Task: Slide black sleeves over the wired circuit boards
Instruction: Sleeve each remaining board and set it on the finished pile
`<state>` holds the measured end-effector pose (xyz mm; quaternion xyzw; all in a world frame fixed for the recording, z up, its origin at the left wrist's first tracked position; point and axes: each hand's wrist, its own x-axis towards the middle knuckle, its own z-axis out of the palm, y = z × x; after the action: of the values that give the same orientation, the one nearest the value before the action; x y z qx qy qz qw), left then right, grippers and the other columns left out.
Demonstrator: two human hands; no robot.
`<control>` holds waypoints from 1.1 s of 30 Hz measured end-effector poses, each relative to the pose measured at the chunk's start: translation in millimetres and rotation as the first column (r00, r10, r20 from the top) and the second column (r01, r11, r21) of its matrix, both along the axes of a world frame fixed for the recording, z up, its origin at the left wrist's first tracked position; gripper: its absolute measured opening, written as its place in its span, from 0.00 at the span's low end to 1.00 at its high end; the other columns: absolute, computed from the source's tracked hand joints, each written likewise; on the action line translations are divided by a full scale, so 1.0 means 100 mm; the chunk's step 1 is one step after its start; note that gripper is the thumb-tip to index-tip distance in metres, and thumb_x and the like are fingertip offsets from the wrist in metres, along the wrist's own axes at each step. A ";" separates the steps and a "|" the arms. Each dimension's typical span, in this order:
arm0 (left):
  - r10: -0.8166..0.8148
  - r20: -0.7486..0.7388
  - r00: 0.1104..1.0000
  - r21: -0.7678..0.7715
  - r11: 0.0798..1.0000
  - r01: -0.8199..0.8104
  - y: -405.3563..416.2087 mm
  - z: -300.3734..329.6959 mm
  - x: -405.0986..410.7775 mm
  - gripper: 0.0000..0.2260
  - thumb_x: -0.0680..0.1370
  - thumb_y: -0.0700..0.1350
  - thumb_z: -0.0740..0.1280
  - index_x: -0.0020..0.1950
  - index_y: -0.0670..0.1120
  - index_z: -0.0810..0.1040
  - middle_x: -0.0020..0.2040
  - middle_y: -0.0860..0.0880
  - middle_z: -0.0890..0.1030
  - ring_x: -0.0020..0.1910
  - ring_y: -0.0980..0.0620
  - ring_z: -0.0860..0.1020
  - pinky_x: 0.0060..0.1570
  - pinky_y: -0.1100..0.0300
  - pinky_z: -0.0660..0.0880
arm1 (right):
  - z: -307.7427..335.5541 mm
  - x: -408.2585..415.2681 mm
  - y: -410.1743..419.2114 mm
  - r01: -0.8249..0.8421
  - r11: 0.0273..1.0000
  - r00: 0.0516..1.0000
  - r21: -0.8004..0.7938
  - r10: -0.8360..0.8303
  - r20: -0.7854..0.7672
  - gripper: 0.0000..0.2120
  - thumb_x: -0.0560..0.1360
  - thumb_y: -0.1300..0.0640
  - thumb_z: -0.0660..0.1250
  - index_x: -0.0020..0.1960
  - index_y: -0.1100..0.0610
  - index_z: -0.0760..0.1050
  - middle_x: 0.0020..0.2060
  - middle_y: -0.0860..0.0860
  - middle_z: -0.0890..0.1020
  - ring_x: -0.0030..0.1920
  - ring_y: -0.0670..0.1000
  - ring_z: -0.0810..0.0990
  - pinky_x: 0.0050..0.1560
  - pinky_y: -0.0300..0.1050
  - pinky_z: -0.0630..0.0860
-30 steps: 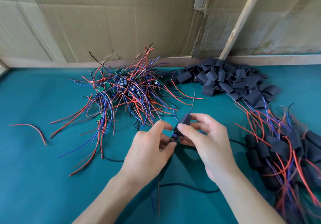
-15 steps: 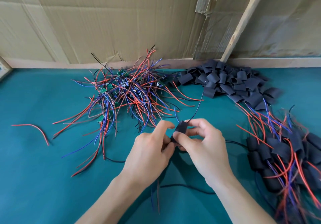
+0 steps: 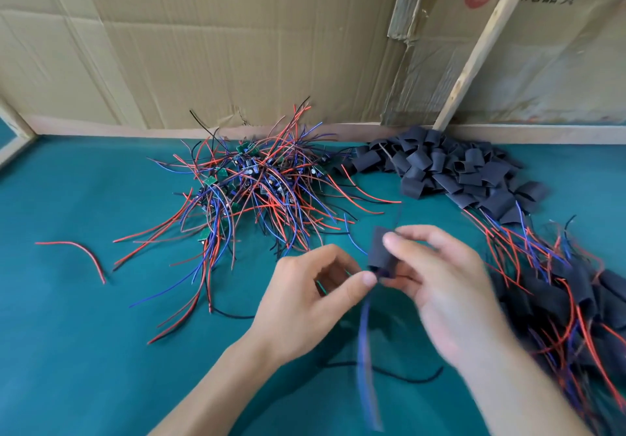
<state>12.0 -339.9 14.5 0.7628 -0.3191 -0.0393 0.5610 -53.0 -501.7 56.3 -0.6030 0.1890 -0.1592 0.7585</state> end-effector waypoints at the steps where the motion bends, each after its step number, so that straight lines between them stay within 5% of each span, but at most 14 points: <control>1: -0.028 -0.045 0.999 0.020 0.999 0.029 0.00 0.00 -0.01 0.16 0.76 0.63 0.68 0.43 0.51 0.79 0.34 0.54 0.82 0.32 0.53 0.80 0.33 0.57 0.76 | 0.09 -0.08 -0.14 0.033 0.999 0.999 -0.030 -0.032 0.015 0.09 0.63 0.57 0.76 0.43 0.57 0.82 0.34 0.54 0.85 0.30 0.49 0.82 0.30 0.40 0.80; 4: 0.000 -0.044 0.999 0.124 0.992 0.006 0.00 -0.05 0.04 0.16 0.78 0.60 0.65 0.42 0.48 0.79 0.35 0.50 0.82 0.35 0.48 0.81 0.35 0.51 0.79 | 0.42 -0.45 -0.77 0.041 0.931 0.993 -0.362 -0.078 -0.089 0.12 0.59 0.50 0.78 0.40 0.53 0.84 0.32 0.54 0.84 0.27 0.49 0.81 0.25 0.39 0.77; 6: 0.039 -0.026 0.999 0.161 0.986 -0.035 0.01 -0.10 0.12 0.10 0.79 0.50 0.67 0.42 0.46 0.78 0.34 0.50 0.81 0.35 0.47 0.80 0.36 0.50 0.79 | 0.54 -0.71 -1.08 -0.090 0.776 0.977 -0.625 -0.054 -0.208 0.12 0.63 0.49 0.79 0.43 0.52 0.83 0.35 0.56 0.86 0.30 0.53 0.83 0.29 0.40 0.80; 9: 0.063 -0.048 0.997 0.184 0.982 -0.053 0.01 -0.15 0.20 0.06 0.78 0.42 0.68 0.41 0.45 0.79 0.33 0.50 0.81 0.33 0.48 0.79 0.35 0.54 0.80 | 0.68 -0.70 -1.57 -0.155 0.424 0.953 -0.892 -0.172 -0.248 0.15 0.69 0.65 0.80 0.40 0.47 0.80 0.36 0.61 0.84 0.34 0.61 0.85 0.38 0.35 0.80; 10: 0.063 -0.035 0.997 0.187 0.981 -0.055 0.00 -0.16 0.19 0.06 0.78 0.42 0.68 0.41 0.46 0.79 0.33 0.51 0.80 0.32 0.50 0.79 0.34 0.57 0.78 | 0.73 -0.63 -1.56 -0.138 0.339 0.960 -0.930 -0.184 -0.209 0.18 0.72 0.65 0.78 0.40 0.42 0.79 0.36 0.59 0.85 0.35 0.57 0.84 0.41 0.31 0.78; 12: 0.054 0.045 0.998 0.208 0.976 -0.062 -0.01 -0.16 0.18 0.05 0.77 0.42 0.68 0.41 0.46 0.78 0.31 0.54 0.77 0.30 0.56 0.75 0.34 0.63 0.73 | 0.88 -0.35 -1.21 -0.187 0.250 0.952 -0.950 -0.192 -0.238 0.04 0.74 0.46 0.74 0.40 0.38 0.82 0.36 0.44 0.86 0.37 0.47 0.84 0.39 0.39 0.80; 14: 0.045 0.074 0.996 0.216 0.975 -0.060 -0.02 -0.15 0.17 0.05 0.76 0.42 0.68 0.41 0.46 0.78 0.30 0.55 0.76 0.30 0.56 0.73 0.36 0.64 0.71 | 0.89 0.12 -0.61 -0.283 0.205 0.956 -0.937 -0.018 -0.293 0.10 0.68 0.35 0.67 0.45 0.36 0.82 0.35 0.35 0.84 0.36 0.39 0.82 0.39 0.36 0.77; 17: 0.039 0.008 0.999 0.185 0.982 -0.040 0.00 -0.15 0.18 0.04 0.76 0.42 0.67 0.41 0.46 0.78 0.30 0.55 0.76 0.28 0.56 0.72 0.35 0.62 0.72 | 0.62 0.86 0.30 -0.387 -0.020 0.883 -0.922 0.279 -0.377 0.09 0.71 0.42 0.68 0.48 0.43 0.81 0.35 0.41 0.83 0.39 0.41 0.80 0.46 0.41 0.77; 20: 0.026 0.022 0.999 0.192 0.981 -0.030 0.01 -0.16 0.17 0.04 0.75 0.42 0.66 0.40 0.48 0.78 0.31 0.56 0.77 0.30 0.57 0.73 0.36 0.64 0.71 | 0.37 1.46 0.81 -0.366 -0.217 0.884 -0.905 0.224 -0.411 0.09 0.78 0.48 0.67 0.56 0.50 0.78 0.50 0.51 0.82 0.54 0.58 0.79 0.48 0.51 0.75; 22: 0.010 0.036 0.999 0.201 0.979 -0.017 0.01 -0.17 0.17 0.06 0.75 0.42 0.66 0.38 0.50 0.75 0.30 0.57 0.75 0.30 0.57 0.72 0.36 0.65 0.69 | 0.26 1.67 0.92 -0.405 -0.309 0.869 -0.860 0.161 -0.467 0.08 0.80 0.51 0.68 0.51 0.55 0.75 0.50 0.54 0.78 0.51 0.60 0.77 0.45 0.50 0.72; 25: -0.002 0.021 1.000 0.196 0.981 -0.002 0.01 -0.16 0.20 0.06 0.75 0.41 0.67 0.39 0.49 0.76 0.30 0.57 0.75 0.30 0.57 0.71 0.36 0.65 0.69 | 0.19 1.74 0.88 -0.398 -0.304 0.874 -0.865 0.161 -0.459 0.08 0.78 0.51 0.71 0.45 0.54 0.76 0.45 0.54 0.75 0.47 0.60 0.78 0.44 0.50 0.71; 29: 0.005 -0.021 1.000 0.182 0.983 -0.001 0.02 -0.15 0.21 0.04 0.76 0.40 0.67 0.42 0.47 0.80 0.31 0.55 0.78 0.30 0.56 0.75 0.38 0.61 0.75 | 0.35 1.68 0.62 -0.458 -0.060 0.852 -0.887 0.253 -0.458 0.16 0.75 0.52 0.73 0.31 0.54 0.77 0.32 0.52 0.79 0.41 0.58 0.79 0.42 0.45 0.73; 33: 0.031 -0.057 0.998 0.184 0.983 -0.020 0.03 -0.15 0.19 0.05 0.76 0.41 0.67 0.42 0.48 0.80 0.31 0.58 0.78 0.32 0.55 0.78 0.35 0.63 0.75 | 0.41 1.60 0.41 -0.436 0.007 0.863 -0.900 0.288 -0.416 0.08 0.73 0.52 0.73 0.35 0.49 0.80 0.27 0.44 0.78 0.37 0.47 0.78 0.42 0.43 0.72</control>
<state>31.4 -336.9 -0.6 0.8137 -0.2875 -0.0840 0.4982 106.6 -461.1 96.8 -0.9819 -0.0823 -0.0084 0.1706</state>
